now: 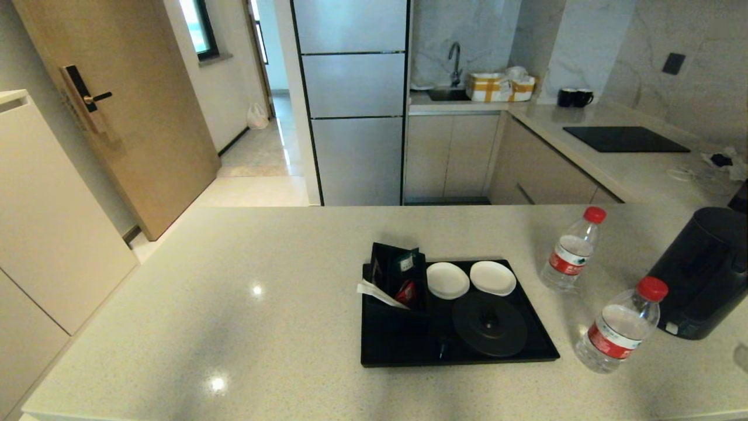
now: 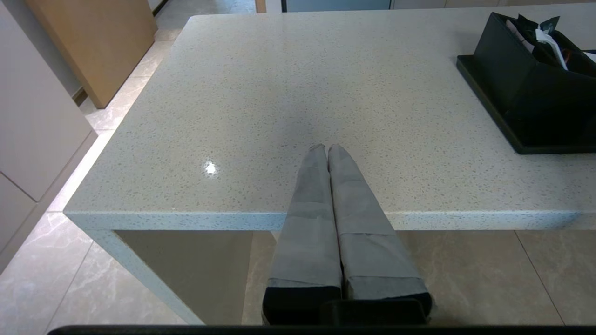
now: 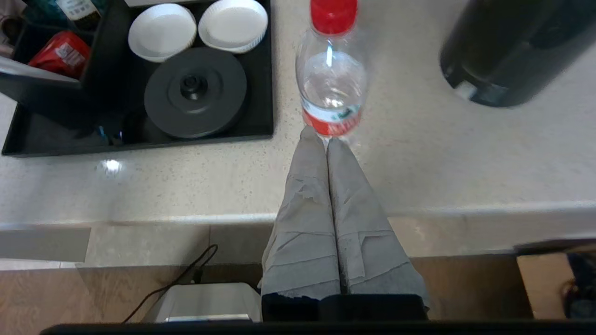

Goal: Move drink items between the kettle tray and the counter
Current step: Return the bottled water to its original position

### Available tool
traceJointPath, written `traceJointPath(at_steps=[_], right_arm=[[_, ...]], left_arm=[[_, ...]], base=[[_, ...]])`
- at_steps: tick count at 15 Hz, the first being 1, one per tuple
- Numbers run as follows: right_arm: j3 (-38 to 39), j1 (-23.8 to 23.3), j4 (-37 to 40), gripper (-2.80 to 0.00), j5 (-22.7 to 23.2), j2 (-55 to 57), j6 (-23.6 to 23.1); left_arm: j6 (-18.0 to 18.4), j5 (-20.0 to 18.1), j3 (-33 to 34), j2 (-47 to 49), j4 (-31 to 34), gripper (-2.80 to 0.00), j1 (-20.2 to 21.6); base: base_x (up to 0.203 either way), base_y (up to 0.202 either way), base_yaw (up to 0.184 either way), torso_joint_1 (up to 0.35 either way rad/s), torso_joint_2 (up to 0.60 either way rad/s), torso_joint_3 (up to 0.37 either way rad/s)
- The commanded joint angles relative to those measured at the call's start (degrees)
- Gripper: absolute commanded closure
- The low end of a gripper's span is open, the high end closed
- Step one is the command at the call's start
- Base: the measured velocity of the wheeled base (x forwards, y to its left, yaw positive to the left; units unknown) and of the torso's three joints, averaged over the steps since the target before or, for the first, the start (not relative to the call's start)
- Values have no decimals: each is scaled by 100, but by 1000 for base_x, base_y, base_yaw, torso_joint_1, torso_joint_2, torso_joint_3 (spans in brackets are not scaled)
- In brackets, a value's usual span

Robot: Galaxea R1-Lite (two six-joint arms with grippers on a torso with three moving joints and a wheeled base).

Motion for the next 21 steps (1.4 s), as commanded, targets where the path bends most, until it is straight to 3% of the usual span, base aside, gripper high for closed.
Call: traceJointPath(at_steps=[1,5,18,21], right_arm=[[166,-72,-398,0,7,522,14],[229,-311,-964,0,-6,933,484],[975,-656,-1117,0,3,695,633],[1328,-659,-2058,0,49,1084,624]], left_arm=[[0,2,1,0,0,0,0],[0,2,1,0,0,0,1],[0,2,1,0,0,0,9],[0,2,1,0,0,0,8]], base=[[0,0,0,0,0,0],[0,0,0,0,0,0],[0,0,0,0,0,0],[0,0,0,0,0,0]])
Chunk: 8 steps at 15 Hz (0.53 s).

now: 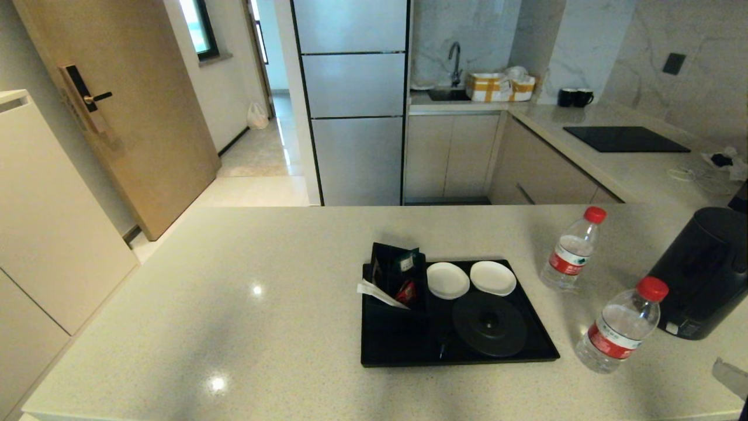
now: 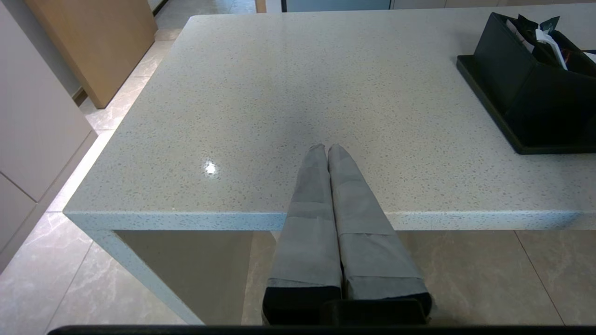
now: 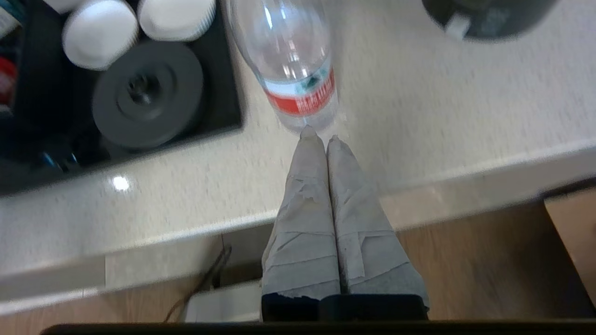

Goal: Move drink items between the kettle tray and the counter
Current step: Return the bottled water to its original position

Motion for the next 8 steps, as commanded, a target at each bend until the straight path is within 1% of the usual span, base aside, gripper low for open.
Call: traceJointPath(at_steps=[1,2,3,5,6,7,8], right_arm=[[264,-3,-645,0,39,338,-11],[397,-2,-950,0,162,383,-25],[422,-6,-1030,0,252,373,-19],[422,-10,-1075,0,384,395,10],[415,-10,-1083,0,526,372,10],[414,-10,-1085,0,534,368,9],[469,-5,-1100,0,766,326,-59]], left_arm=[[0,4,-1,0,0,0,0],[0,4,-1,0,0,0,0],[0,4,-1,0,0,0,3],[0,4,-1,0,0,0,0],[0,4,-1,0,0,0,0],[0,4,-1,0,0,0,0],[0,4,-1,0,0,0,0]], base=[[0,0,0,0,0,0],[0,0,0,0,0,0],[0,0,0,0,0,0],[0,0,0,0,0,0],[0,0,0,0,0,0],[0,0,0,0,0,0],[0,0,0,0,0,0]])
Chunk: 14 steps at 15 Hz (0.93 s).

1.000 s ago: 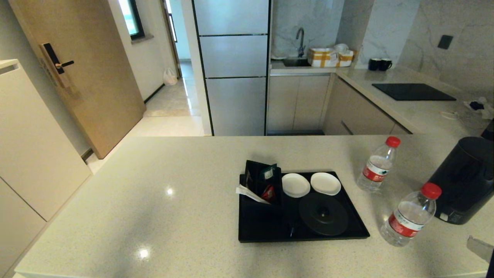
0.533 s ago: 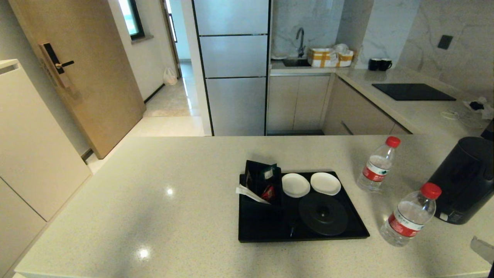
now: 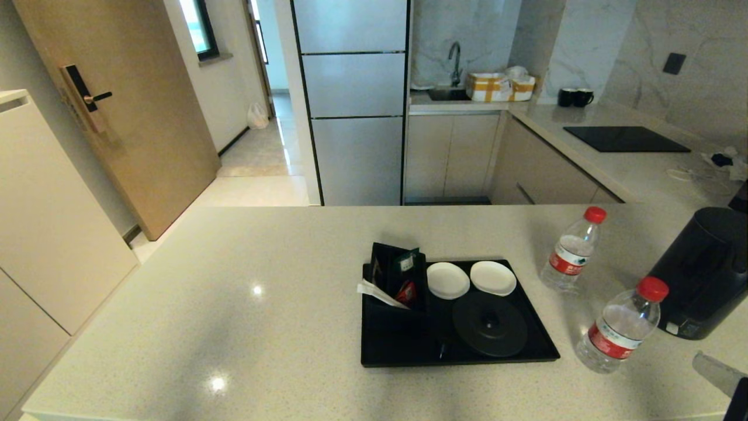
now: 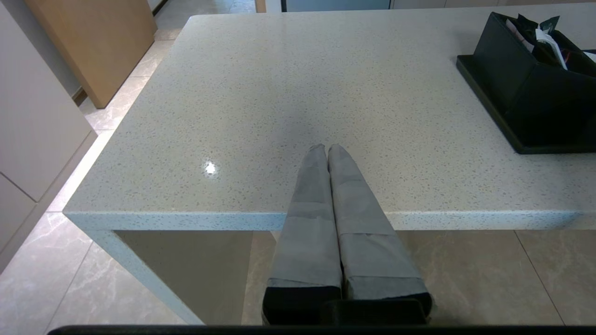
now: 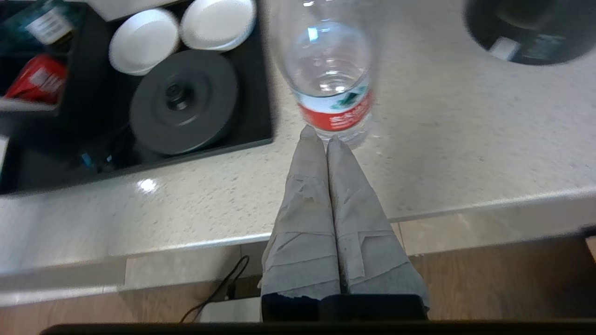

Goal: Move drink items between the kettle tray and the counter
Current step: Return the bottled water to its original position

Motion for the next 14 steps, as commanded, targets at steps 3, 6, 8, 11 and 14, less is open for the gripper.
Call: traceJointPath(at_steps=[3,6,8,11,14], right_arm=[[57,1,-191,0,274,144,-123],[83,-9,-817,-280,279,616,-360],[117,-9,-911,-280,288,665,-401],[175,-2,-952,-280,295,744,-678],[224,-67,-1246,-280,282,1380,-833]], left_arm=[[0,4,10,0,-1,0,0],[0,4,1,0,-1,0,0],[0,4,1,0,-1,0,7],[0,4,1,0,-1,0,0],[0,4,1,0,-1,0,0]], base=[[0,0,0,0,0,0],[0,0,0,0,0,0],[0,0,0,0,0,0],[0,0,0,0,0,0],[0,0,0,0,0,0]])
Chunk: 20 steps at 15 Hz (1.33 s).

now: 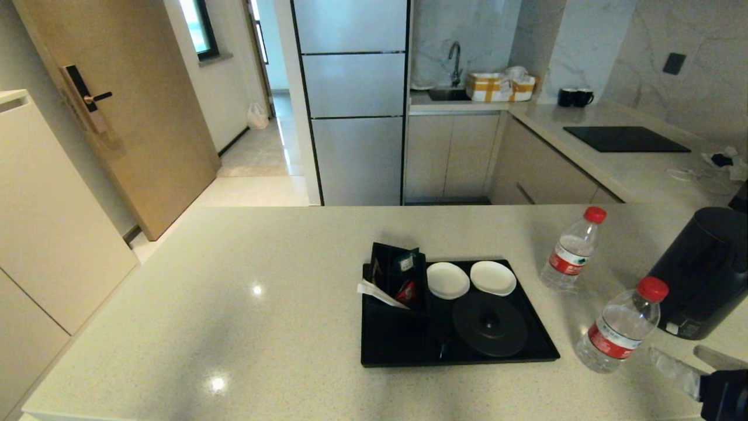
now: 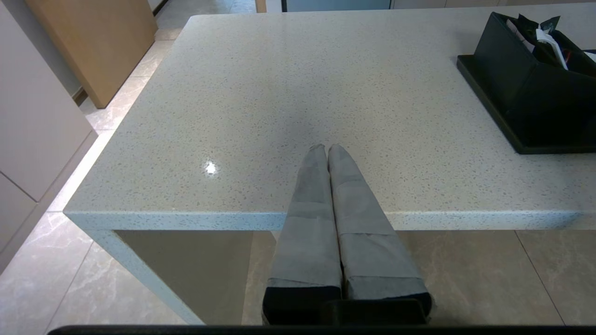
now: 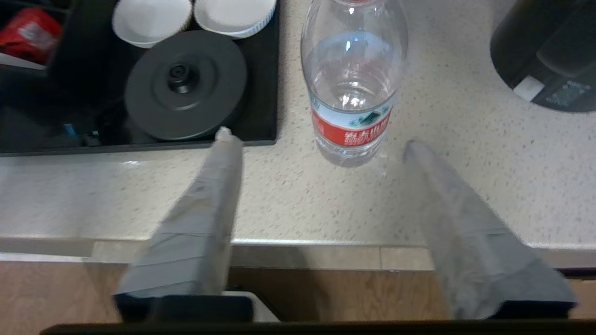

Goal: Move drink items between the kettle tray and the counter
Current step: Return the bottled water to its original position

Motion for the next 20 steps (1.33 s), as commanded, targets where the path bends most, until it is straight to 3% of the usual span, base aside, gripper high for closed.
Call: traceJointPath(at_steps=[1,8,13,17,20], right_arm=[[25,-44,-146,-280,1,375,-29],[-4,-44,-1695,-280,89,1603,-12],[23,-51,-3114,-280,278,3089,-36],[16,-47,-3446,-280,374,3340,-41],[23,-52,-4228,-280,441,4082,-86]], left_arm=[[0,2,1,0,0,0,0],[0,2,1,0,0,0,0],[0,2,1,0,0,0,0],[0,2,1,0,0,0,4],[0,2,1,0,0,0,0]], base=[[0,0,0,0,0,0],[0,0,0,0,0,0],[0,0,0,0,0,0],[0,0,0,0,0,0],[0,0,0,0,0,0]])
